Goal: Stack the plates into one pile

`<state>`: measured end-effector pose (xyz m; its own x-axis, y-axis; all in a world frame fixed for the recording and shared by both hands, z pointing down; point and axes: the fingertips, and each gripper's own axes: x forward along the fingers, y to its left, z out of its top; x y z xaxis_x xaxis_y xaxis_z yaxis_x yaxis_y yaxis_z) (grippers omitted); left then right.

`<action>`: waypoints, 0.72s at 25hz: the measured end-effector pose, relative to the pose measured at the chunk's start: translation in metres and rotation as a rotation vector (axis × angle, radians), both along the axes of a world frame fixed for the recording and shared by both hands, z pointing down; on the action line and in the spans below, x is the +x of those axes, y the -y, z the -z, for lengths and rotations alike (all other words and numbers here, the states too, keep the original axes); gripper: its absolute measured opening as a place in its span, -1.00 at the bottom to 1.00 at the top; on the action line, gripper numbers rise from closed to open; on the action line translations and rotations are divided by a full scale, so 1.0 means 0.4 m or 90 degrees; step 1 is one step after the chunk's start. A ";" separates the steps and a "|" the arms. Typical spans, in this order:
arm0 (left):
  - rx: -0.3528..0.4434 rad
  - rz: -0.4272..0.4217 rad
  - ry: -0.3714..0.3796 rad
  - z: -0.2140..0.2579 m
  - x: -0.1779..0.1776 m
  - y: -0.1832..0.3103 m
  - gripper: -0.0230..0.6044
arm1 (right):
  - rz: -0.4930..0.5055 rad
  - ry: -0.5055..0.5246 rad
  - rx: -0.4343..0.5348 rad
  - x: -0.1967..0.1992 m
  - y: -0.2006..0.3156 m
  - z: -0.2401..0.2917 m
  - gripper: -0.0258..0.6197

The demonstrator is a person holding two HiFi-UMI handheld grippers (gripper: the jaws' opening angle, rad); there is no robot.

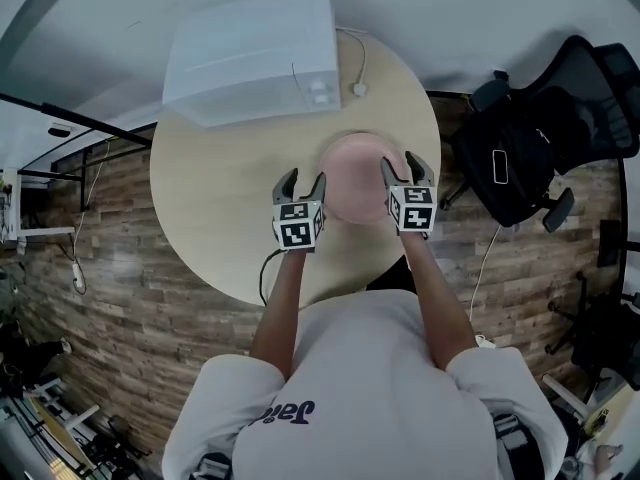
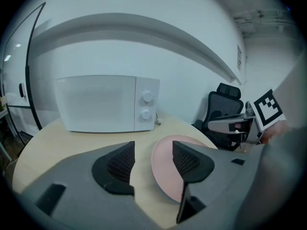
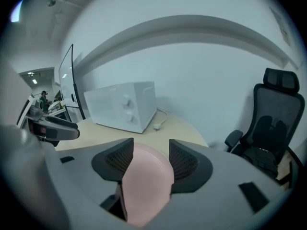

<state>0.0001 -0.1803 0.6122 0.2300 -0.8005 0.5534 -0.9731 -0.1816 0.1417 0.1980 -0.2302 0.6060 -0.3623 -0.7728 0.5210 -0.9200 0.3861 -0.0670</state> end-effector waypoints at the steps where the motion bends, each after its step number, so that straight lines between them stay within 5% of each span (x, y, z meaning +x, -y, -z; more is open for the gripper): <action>1: 0.015 0.004 0.000 0.028 -0.009 0.002 -0.15 | 0.009 0.002 0.020 -0.018 0.003 0.032 -0.20; 4: 0.056 0.025 -0.016 0.102 -0.039 0.001 -0.39 | 0.030 -0.001 0.081 -0.064 0.002 0.122 -0.57; 7: 0.095 0.049 -0.021 0.170 -0.072 -0.001 -0.55 | 0.044 0.016 0.124 -0.107 -0.009 0.197 -0.72; 12: 0.177 0.076 -0.028 0.307 -0.107 -0.022 -0.83 | 0.075 0.057 0.189 -0.180 -0.041 0.330 -0.80; 18: 0.277 0.077 -0.052 0.469 -0.120 -0.076 -0.88 | 0.095 0.099 0.251 -0.239 -0.091 0.493 -0.87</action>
